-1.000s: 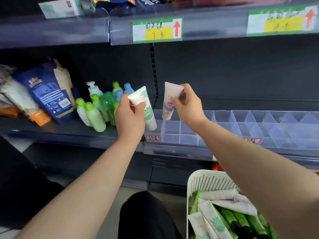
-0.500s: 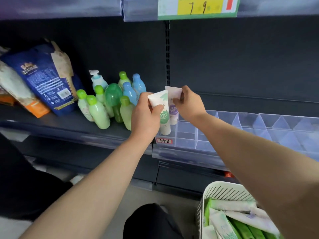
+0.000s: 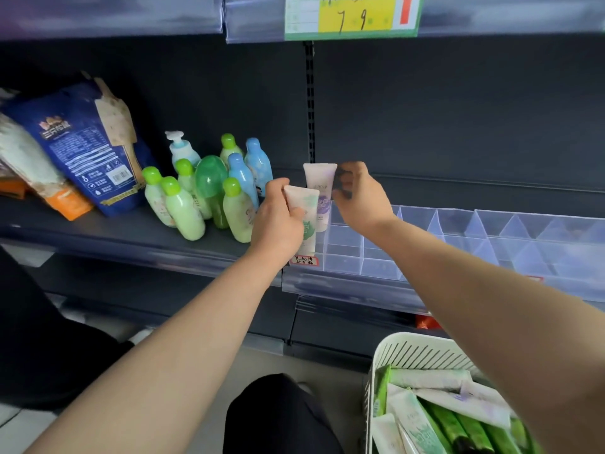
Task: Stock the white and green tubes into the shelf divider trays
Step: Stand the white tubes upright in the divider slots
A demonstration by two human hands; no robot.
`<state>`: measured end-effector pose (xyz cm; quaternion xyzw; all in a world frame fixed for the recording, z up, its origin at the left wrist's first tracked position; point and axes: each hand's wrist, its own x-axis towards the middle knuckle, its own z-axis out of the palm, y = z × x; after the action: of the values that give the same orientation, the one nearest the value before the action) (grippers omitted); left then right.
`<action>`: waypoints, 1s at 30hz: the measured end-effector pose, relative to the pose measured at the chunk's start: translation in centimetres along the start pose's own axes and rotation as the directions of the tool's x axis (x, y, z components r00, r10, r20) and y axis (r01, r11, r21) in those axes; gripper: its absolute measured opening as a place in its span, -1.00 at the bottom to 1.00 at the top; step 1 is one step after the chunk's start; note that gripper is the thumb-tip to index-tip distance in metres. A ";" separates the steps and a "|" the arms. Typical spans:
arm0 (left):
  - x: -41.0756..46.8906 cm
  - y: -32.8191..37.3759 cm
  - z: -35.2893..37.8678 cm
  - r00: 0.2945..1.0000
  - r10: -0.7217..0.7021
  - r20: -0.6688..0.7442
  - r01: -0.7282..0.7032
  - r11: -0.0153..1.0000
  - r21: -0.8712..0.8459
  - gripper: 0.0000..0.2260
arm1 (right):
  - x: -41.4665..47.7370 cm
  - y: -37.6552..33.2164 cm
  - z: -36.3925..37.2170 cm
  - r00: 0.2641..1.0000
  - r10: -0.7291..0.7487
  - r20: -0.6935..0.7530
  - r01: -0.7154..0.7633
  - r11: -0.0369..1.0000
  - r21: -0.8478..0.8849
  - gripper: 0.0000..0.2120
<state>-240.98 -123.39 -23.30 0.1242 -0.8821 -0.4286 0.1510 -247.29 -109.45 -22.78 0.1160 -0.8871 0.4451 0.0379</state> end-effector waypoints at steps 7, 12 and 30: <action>-2.2 1.7 -0.9 0.990 0.009 -0.139 -0.002 0.999 0.046 -0.53 | -3.7 0.5 -1.6 0.999 -0.042 0.023 0.045 0.989 -0.143 -0.57; -4.8 4.6 -1.8 0.979 0.127 -0.157 -0.094 0.974 0.207 -0.58 | -6.6 0.7 -2.6 0.984 -0.142 0.102 0.173 0.887 -0.428 -0.63; -18.6 5.1 12.0 0.908 0.114 0.403 -0.235 0.935 0.265 -0.75 | -23.3 15.1 -12.1 0.985 0.030 0.170 0.088 0.760 -0.644 -0.71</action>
<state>-228.79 -105.20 -29.28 -0.0199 -0.9578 -0.2866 -0.0064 -228.70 -87.05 -31.33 0.1469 -0.9843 0.0981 0.0065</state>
